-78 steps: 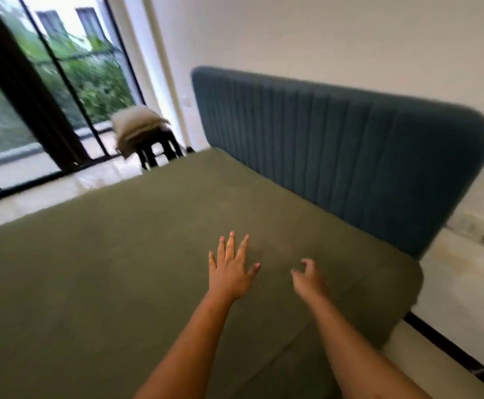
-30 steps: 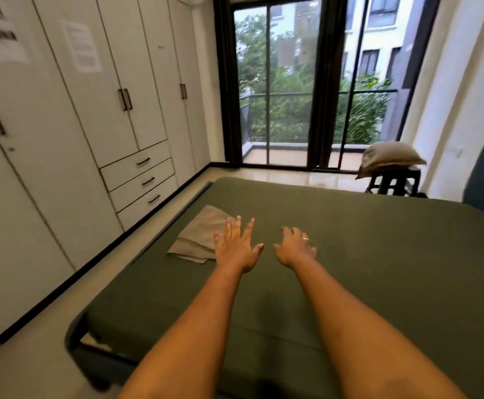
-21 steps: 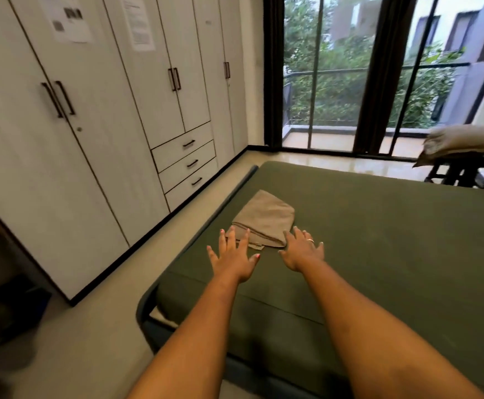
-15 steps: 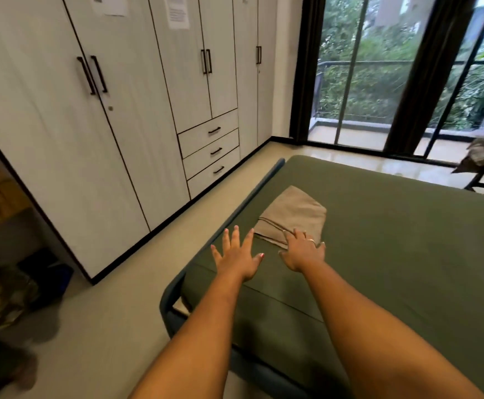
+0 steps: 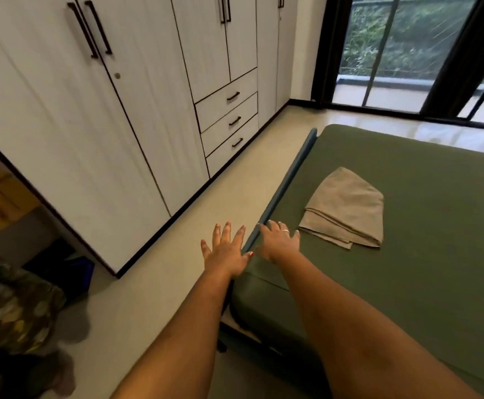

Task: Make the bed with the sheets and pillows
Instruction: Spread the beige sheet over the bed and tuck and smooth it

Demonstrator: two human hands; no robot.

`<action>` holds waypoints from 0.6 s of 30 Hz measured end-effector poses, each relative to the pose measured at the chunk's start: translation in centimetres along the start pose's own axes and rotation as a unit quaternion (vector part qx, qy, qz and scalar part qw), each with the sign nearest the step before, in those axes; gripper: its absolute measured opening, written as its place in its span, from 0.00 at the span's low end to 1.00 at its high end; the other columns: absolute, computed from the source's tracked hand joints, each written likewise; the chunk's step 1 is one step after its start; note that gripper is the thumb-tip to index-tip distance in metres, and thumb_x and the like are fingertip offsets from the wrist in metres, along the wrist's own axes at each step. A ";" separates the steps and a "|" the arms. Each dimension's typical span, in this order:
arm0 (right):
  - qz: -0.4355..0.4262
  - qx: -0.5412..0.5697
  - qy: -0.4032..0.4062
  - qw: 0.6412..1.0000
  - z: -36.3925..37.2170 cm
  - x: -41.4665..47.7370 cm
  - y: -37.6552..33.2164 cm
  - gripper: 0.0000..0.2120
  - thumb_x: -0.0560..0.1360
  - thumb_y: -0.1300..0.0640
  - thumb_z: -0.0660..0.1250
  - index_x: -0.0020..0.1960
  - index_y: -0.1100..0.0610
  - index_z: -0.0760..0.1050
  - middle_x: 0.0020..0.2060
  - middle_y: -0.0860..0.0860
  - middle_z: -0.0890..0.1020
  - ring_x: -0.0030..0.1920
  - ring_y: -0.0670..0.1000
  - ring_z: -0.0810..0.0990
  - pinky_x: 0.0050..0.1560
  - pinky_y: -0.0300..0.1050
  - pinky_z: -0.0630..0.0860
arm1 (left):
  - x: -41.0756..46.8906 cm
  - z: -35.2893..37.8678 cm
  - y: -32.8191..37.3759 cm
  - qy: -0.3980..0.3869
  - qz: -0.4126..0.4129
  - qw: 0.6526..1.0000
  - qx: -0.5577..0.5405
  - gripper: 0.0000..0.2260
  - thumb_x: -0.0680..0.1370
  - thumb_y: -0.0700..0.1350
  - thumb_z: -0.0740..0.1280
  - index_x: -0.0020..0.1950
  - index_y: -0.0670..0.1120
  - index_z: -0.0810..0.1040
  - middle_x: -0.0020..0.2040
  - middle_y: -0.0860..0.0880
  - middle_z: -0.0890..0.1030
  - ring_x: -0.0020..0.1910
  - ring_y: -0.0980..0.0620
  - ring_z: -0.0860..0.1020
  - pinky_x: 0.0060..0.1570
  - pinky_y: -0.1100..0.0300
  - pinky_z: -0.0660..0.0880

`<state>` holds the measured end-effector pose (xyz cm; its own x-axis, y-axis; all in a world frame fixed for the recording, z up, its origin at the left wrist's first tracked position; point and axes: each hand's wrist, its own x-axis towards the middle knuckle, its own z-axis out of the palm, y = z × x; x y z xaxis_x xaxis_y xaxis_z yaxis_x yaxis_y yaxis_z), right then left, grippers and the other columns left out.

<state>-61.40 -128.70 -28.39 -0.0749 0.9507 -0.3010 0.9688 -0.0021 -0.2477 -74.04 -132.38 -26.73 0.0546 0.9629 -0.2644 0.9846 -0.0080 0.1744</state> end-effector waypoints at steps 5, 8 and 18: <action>0.107 0.015 0.017 0.994 0.0 3.6 2.3 0.31 0.80 0.53 0.60 0.78 0.47 0.50 0.77 0.51 0.52 0.77 0.56 0.47 0.73 0.67 0.48 | 6.7 -0.3 -1.0 -0.038 0.086 0.996 0.009 0.31 0.81 0.58 0.56 0.78 0.57 0.44 0.79 0.49 0.40 0.76 0.46 0.36 0.72 0.38 0.41; 0.178 0.043 -0.002 0.983 0.3 4.5 3.9 0.31 0.79 0.54 0.60 0.78 0.48 0.50 0.77 0.53 0.52 0.77 0.58 0.47 0.72 0.67 0.48 | 9.8 -0.1 -0.5 -0.057 0.135 0.989 0.026 0.32 0.80 0.58 0.57 0.78 0.57 0.43 0.79 0.48 0.40 0.77 0.45 0.36 0.72 0.38 0.42; 0.286 0.107 -0.033 0.952 3.1 7.1 7.5 0.35 0.77 0.55 0.65 0.78 0.46 0.49 0.77 0.52 0.52 0.77 0.57 0.48 0.72 0.66 0.50 | 16.4 2.1 4.5 -0.135 0.224 0.965 0.025 0.32 0.80 0.58 0.59 0.78 0.57 0.45 0.79 0.48 0.40 0.77 0.46 0.37 0.72 0.38 0.44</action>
<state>-55.41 -122.94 -35.23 0.4296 0.7532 -0.4982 0.7859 -0.5836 -0.2046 -68.37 -117.17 -32.29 0.5118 0.7538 -0.4121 0.8582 -0.4269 0.2849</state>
